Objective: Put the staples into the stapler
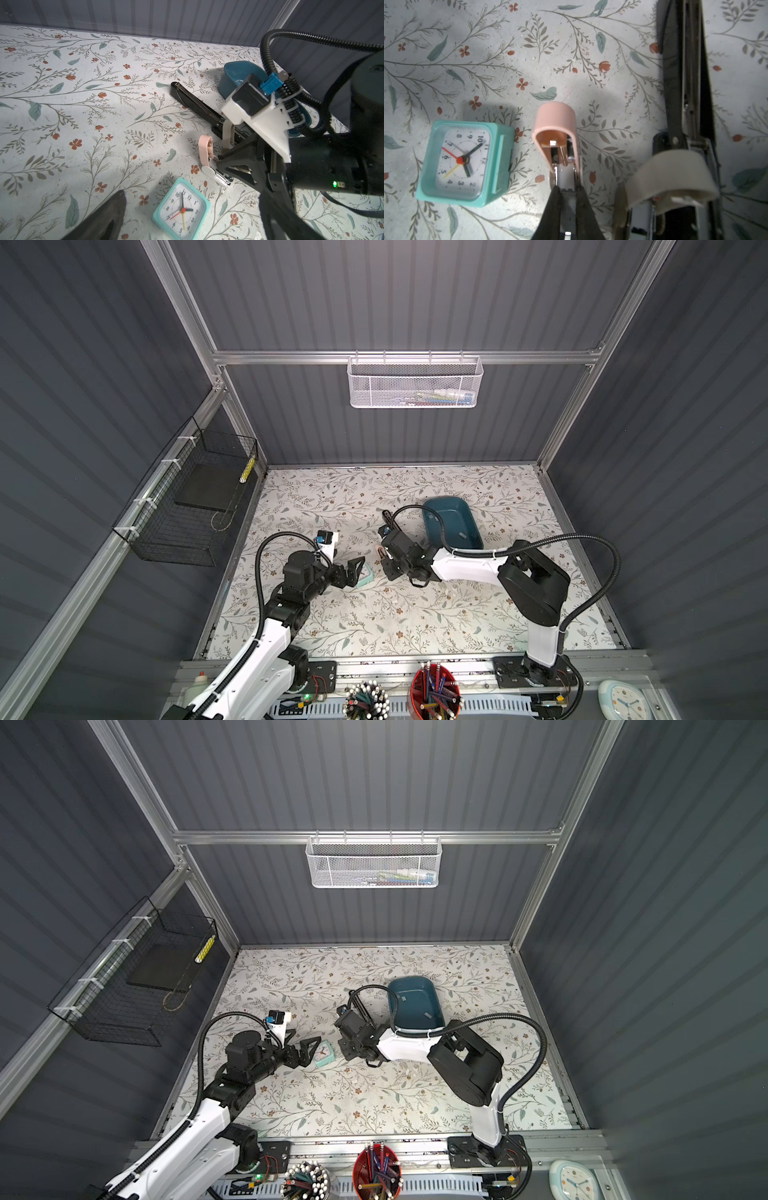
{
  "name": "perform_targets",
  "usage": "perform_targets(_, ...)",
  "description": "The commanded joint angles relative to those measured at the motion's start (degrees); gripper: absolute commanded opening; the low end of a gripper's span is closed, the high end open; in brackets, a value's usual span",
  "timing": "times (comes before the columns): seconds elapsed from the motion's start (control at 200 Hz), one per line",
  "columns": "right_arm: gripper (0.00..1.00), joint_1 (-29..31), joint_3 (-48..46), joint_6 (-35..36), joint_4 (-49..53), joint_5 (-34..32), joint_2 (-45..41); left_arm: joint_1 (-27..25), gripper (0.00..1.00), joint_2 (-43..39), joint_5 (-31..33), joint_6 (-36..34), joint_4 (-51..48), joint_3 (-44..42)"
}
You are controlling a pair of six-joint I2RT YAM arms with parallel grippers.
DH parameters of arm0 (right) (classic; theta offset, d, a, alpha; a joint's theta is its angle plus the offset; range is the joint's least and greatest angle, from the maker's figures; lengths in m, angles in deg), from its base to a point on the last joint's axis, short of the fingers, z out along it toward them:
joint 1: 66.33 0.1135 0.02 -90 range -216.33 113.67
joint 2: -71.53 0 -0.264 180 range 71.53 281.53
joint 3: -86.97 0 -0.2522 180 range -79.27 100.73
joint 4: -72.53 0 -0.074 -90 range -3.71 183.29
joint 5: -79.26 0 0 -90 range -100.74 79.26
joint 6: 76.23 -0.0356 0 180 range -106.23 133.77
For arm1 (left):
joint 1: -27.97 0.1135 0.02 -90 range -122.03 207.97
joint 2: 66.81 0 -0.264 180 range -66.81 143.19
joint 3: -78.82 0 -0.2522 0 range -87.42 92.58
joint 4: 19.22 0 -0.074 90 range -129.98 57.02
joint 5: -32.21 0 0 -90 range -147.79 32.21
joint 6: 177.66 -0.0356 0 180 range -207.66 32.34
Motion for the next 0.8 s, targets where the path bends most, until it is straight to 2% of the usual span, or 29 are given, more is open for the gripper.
perform_targets(0.0,0.05,-0.3,-0.3,1.0,-0.1,0.6,0.1,0.1,1.0,-0.6,0.1,-1.1,0.0,-0.6)
perform_targets(0.795,0.05,-0.4,0.1,0.6,-0.1,1.4,1.8,0.1,1.0,-0.9,0.2,-1.1,0.0,-0.7)
